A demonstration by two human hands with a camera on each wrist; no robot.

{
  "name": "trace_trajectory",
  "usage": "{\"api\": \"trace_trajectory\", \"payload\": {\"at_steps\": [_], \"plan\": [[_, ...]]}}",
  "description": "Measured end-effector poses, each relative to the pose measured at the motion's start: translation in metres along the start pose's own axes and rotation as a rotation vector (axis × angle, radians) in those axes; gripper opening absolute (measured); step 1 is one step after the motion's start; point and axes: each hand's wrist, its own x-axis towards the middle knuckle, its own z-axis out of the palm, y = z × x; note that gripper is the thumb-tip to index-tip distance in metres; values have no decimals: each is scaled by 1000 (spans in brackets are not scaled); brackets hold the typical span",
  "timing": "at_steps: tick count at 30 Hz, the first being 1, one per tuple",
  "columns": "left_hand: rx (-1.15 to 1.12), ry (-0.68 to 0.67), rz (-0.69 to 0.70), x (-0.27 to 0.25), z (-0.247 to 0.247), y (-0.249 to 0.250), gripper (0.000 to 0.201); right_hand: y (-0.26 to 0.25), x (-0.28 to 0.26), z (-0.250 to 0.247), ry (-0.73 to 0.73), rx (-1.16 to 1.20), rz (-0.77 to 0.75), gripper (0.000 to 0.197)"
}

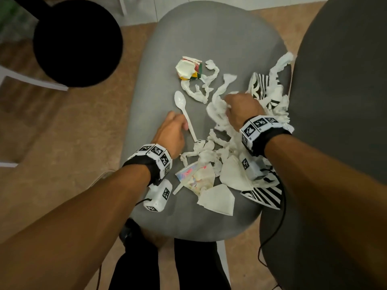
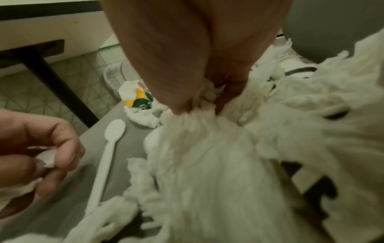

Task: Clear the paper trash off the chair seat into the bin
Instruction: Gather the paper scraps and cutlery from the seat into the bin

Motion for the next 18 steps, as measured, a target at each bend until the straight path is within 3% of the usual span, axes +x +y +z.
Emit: {"api": "trace_trajectory", "payload": {"at_steps": [2, 6, 9, 10, 13, 18], "plan": [[-10, 5, -13, -7, 3, 1, 31, -6, -4, 4, 32, 21, -46, 19], [-53, -46, -35, -22, 13, 3, 18, -20, -15, 4, 86, 250, -107, 19], [18, -215, -34, -32, 29, -1, 53, -34, -28, -8, 143, 325, -164, 18], [71, -235, 6, -36, 34, -2, 53, -40, -32, -13, 155, 339, -178, 19], [46, -131, 139, -44, 36, -3, 22, -54, -39, -19, 167, 383, -153, 24], [-156, 48, 13, -57, 16, -7, 17, -75, -52, -18, 223, 450, -80, 48]]}}
